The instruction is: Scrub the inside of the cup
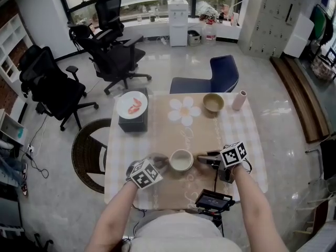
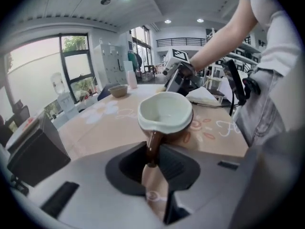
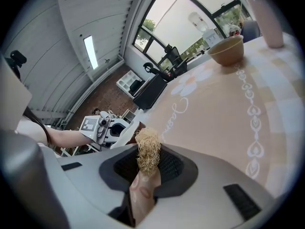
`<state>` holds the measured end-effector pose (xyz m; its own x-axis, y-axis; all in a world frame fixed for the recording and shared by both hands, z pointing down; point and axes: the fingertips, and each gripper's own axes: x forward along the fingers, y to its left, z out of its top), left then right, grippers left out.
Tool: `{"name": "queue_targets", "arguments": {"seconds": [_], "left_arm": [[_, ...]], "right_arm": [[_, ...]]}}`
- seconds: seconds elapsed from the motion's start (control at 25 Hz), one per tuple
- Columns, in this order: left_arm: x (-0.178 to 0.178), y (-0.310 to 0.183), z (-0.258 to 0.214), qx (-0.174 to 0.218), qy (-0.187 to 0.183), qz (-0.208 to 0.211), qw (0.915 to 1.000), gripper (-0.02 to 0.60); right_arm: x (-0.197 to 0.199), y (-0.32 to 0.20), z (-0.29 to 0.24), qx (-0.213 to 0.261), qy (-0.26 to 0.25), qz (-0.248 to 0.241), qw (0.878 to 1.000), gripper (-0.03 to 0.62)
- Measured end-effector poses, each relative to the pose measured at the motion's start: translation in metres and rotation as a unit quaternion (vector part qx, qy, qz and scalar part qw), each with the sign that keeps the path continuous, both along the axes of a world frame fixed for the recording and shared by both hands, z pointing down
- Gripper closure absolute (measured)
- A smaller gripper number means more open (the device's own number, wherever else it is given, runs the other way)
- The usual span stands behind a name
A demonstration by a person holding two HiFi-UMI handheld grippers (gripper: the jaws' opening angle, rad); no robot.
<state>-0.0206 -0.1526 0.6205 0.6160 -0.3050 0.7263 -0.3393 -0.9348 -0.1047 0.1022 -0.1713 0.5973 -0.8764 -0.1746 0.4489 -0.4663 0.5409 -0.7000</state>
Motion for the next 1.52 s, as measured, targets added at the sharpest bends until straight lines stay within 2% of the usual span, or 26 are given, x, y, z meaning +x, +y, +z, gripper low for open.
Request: {"name": "queue_targets", "arguments": {"seconds": [0.2,0.32,0.48,0.92,1.24,1.36,1.52], "left_arm": [[0.0,-0.002,-0.001,-0.07,0.028,-0.033,0.9966,0.522],[0.0,-0.005,-0.001,-0.11,0.046,-0.056,0.9913,0.522],[0.002,-0.005,-0.006,-0.155,0.049,-0.083,0.9832,0.522],[0.005,-0.007,-0.012,-0.278,0.062,-0.164,0.9446,0.522],[0.006,-0.007,-0.014,-0.355,0.097,-0.23,0.9008,0.522],[0.007,-0.008,-0.014,-0.367,0.098,-0.245,0.892,0.522],[0.008,-0.01,-0.016,-0.372,0.094,-0.258,0.8868,0.522]], "right_arm": [[0.0,0.004,-0.003,-0.016,-0.005,0.025,1.0,0.507],[0.002,0.007,-0.003,-0.024,-0.012,0.037,0.999,0.507],[0.003,0.011,-0.004,-0.025,-0.017,0.051,0.998,0.507],[-0.008,0.02,-0.003,-0.012,-0.026,0.066,0.997,0.507],[-0.013,0.013,-0.008,0.028,-0.031,0.098,0.994,0.507],[-0.018,0.014,-0.008,0.03,-0.034,0.095,0.994,0.507],[-0.028,0.02,-0.009,0.047,-0.023,0.069,0.996,0.507]]}}
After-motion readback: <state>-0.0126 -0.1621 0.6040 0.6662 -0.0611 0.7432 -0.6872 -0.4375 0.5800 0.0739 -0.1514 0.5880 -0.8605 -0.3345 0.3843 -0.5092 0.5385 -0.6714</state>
